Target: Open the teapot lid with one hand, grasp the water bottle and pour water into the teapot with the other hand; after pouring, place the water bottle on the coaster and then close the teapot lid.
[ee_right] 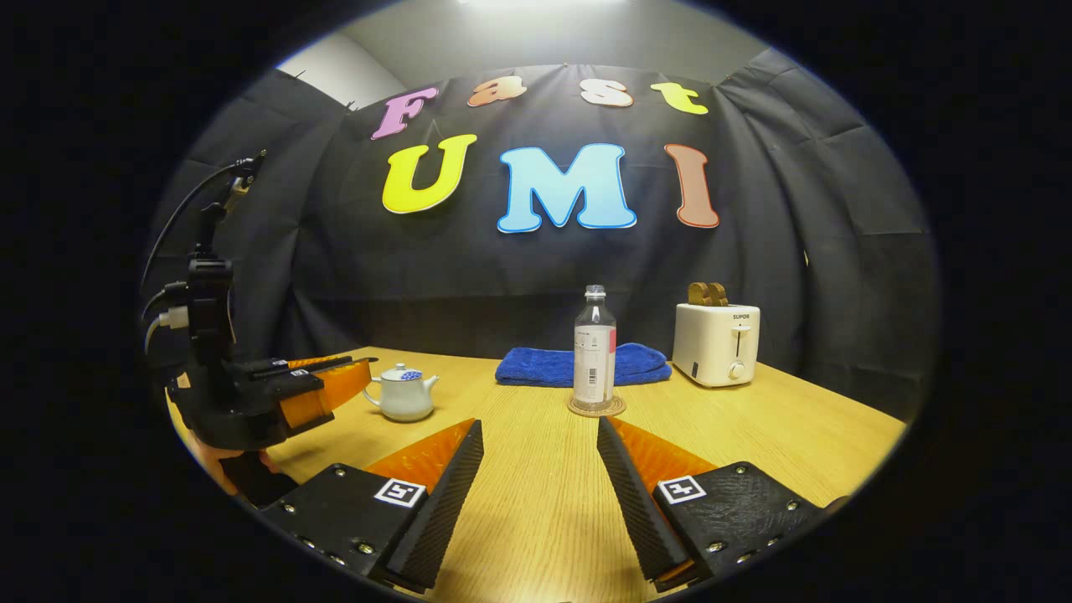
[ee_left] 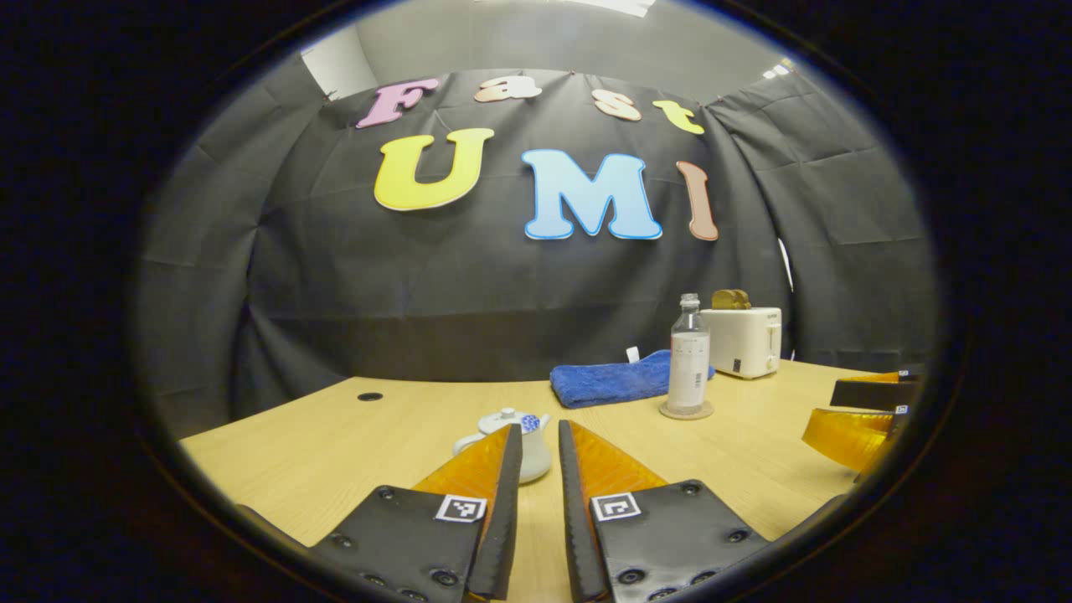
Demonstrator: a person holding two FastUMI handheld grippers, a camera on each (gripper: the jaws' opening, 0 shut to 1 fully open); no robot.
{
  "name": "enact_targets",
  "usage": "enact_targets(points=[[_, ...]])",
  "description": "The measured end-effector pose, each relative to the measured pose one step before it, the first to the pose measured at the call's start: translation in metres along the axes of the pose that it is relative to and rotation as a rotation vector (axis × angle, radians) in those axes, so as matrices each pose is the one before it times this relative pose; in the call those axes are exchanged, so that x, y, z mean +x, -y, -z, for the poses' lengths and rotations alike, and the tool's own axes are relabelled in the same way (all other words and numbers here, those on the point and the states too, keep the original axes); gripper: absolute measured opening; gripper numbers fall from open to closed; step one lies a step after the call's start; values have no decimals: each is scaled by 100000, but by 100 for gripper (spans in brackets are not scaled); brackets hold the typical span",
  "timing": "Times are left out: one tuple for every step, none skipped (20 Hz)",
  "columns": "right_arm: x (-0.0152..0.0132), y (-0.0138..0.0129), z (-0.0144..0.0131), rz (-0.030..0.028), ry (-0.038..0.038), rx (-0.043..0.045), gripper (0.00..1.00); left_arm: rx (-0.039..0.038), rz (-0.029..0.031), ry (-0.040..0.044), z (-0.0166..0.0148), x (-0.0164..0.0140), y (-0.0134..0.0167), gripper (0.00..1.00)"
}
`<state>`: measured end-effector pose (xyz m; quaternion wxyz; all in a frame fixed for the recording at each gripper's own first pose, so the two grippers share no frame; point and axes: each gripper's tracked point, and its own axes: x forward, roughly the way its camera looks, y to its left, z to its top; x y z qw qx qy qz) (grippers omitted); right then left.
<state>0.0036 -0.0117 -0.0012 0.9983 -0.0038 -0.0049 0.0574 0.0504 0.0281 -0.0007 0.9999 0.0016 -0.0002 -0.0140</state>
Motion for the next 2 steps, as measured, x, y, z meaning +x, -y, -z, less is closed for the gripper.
enact_targets(points=[[-295, 20, 217, 5, -163, 124, 86, 98, 21, 78, -135, -666, 341, 34], [-213, -175, -54, -414, 4, -42, 86, -55, -452, -102, 42, -686, 262, 33]])
